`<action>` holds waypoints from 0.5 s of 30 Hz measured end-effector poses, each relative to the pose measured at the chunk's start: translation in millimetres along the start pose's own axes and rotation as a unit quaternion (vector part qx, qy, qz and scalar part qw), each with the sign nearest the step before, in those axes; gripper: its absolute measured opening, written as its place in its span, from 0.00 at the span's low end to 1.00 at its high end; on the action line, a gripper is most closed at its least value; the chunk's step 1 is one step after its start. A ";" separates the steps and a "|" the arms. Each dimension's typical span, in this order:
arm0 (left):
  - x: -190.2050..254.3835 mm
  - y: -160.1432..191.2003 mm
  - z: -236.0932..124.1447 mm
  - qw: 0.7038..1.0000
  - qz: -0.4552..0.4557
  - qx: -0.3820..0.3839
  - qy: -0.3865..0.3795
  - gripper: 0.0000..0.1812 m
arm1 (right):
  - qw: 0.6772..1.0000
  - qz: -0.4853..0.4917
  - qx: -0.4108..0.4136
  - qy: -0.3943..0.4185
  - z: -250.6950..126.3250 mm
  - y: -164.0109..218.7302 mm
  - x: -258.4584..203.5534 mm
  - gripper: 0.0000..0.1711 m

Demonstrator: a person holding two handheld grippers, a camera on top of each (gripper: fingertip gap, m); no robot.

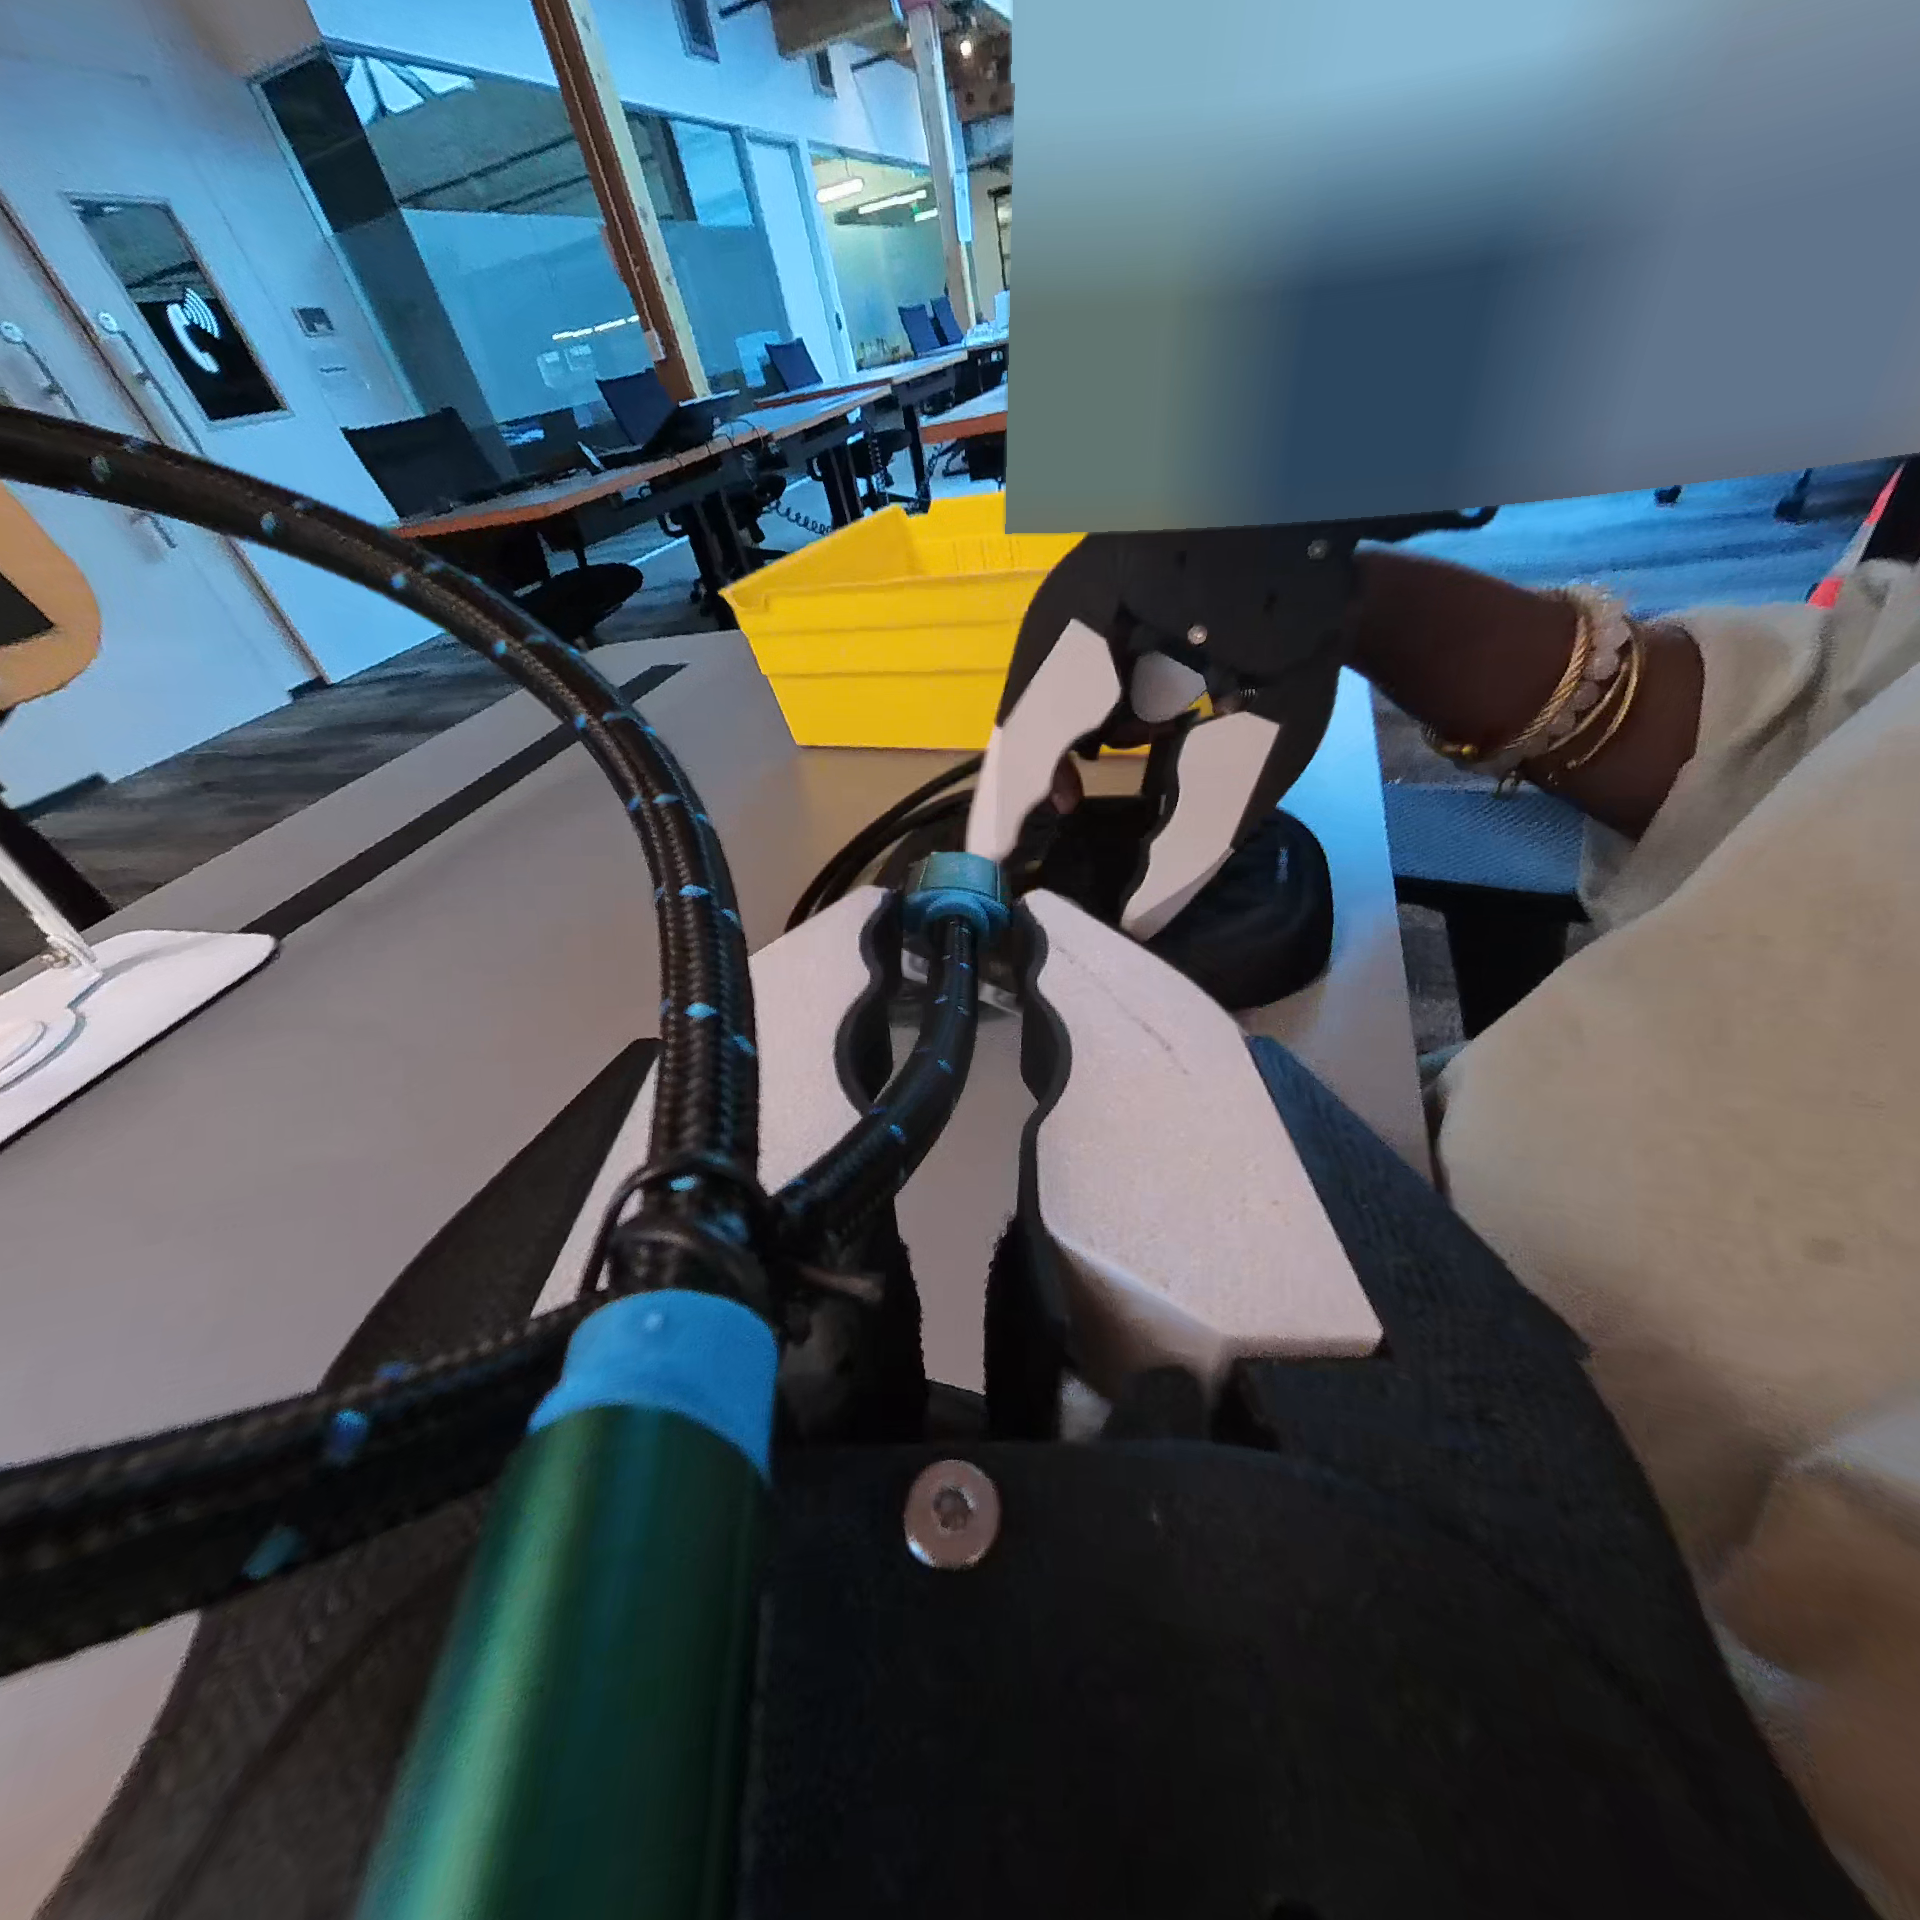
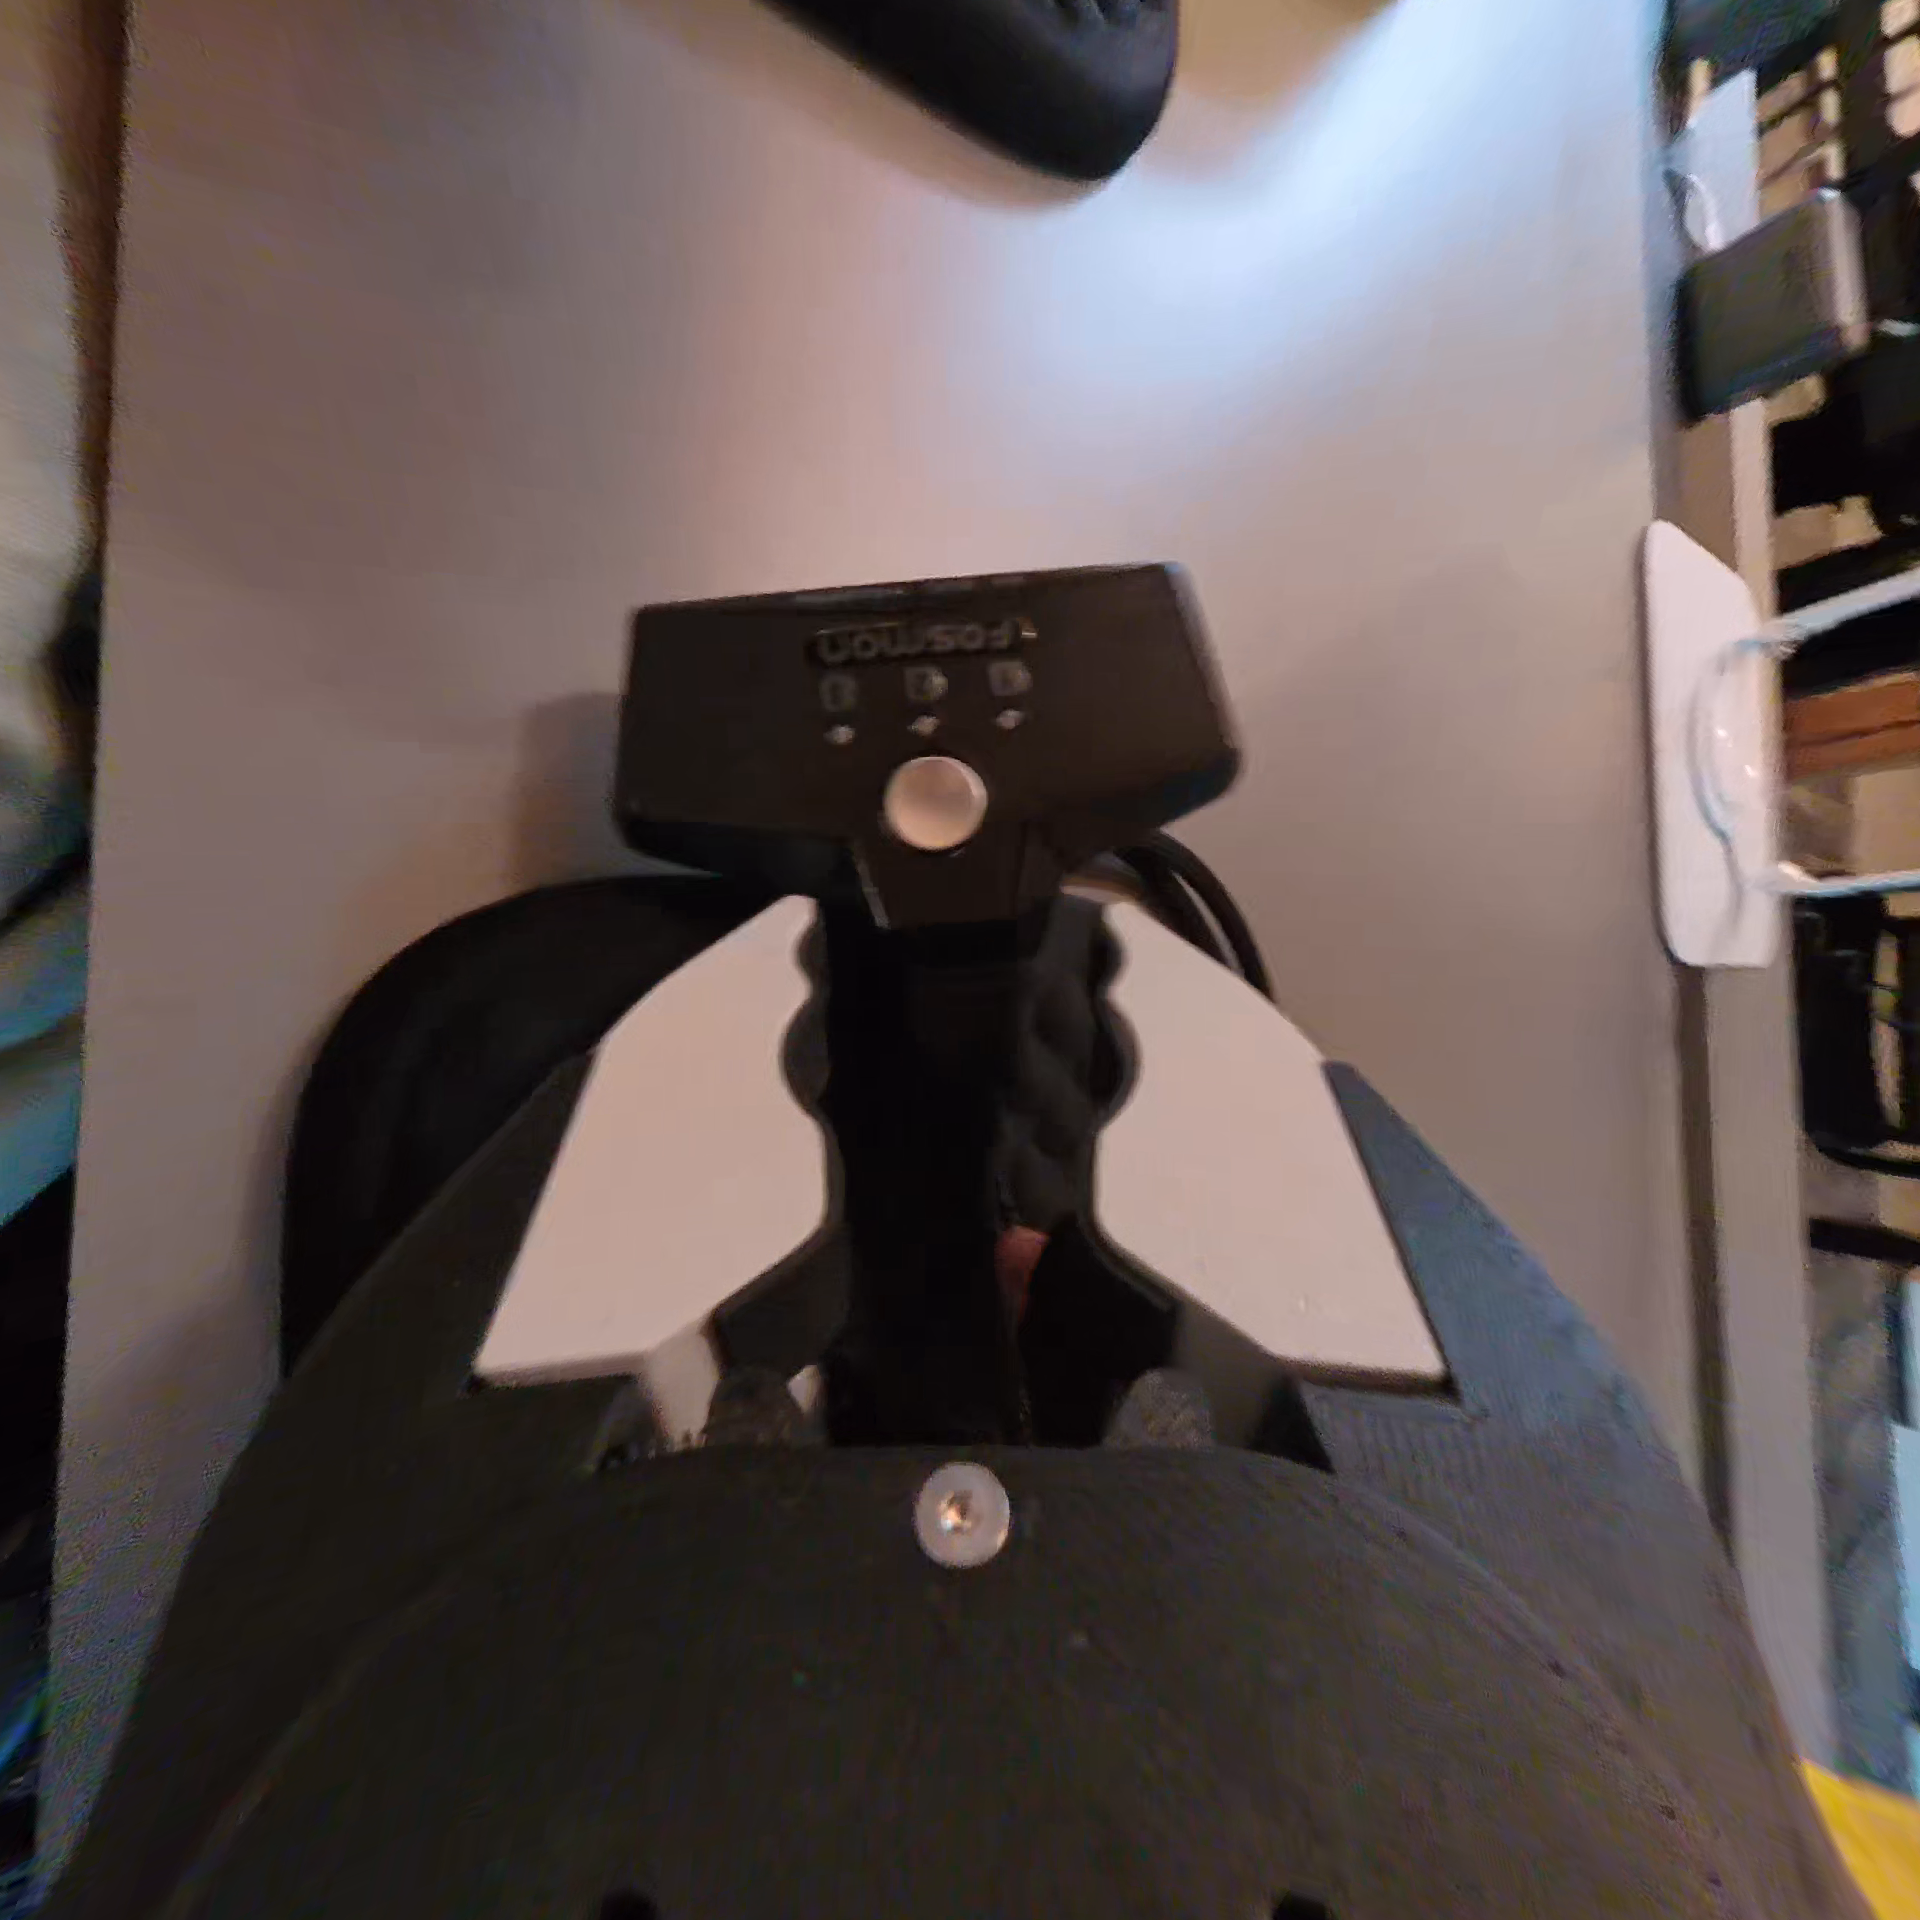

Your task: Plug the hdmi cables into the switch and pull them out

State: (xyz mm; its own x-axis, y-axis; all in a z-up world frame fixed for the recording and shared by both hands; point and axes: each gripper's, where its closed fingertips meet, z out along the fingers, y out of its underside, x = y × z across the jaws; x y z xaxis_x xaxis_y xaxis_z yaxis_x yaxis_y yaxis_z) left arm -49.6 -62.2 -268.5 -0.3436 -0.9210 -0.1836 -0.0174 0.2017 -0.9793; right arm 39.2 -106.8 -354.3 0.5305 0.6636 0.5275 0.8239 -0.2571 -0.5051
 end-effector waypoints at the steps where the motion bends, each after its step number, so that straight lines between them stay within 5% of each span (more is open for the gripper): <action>1: 0.0 2.4 0.6 1.000 0.009 -0.006 -0.002 0.11 | 1.000 0.004 0.012 -0.005 4.7 -1.2 -1.7 0.24; 10: 9.0 4.0 1.2 0.999 0.047 0.002 0.019 0.11 | 0.966 0.081 0.239 -0.059 -27.8 -40.4 -4.2 0.23; 15: 15.1 -1.8 2.8 0.997 0.062 0.024 0.029 0.11 | 0.961 0.092 0.248 -0.085 -27.8 -40.6 -11.7 0.22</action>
State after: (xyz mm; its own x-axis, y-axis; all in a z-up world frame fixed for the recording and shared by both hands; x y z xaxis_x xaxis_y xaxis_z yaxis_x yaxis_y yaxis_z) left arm -52.1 -77.5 -269.7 -0.3945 -0.8688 -0.2994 0.0721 0.2955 -0.9526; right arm 5.1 -123.6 -320.9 0.5834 0.7545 0.3006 0.5002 -0.0422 -0.8649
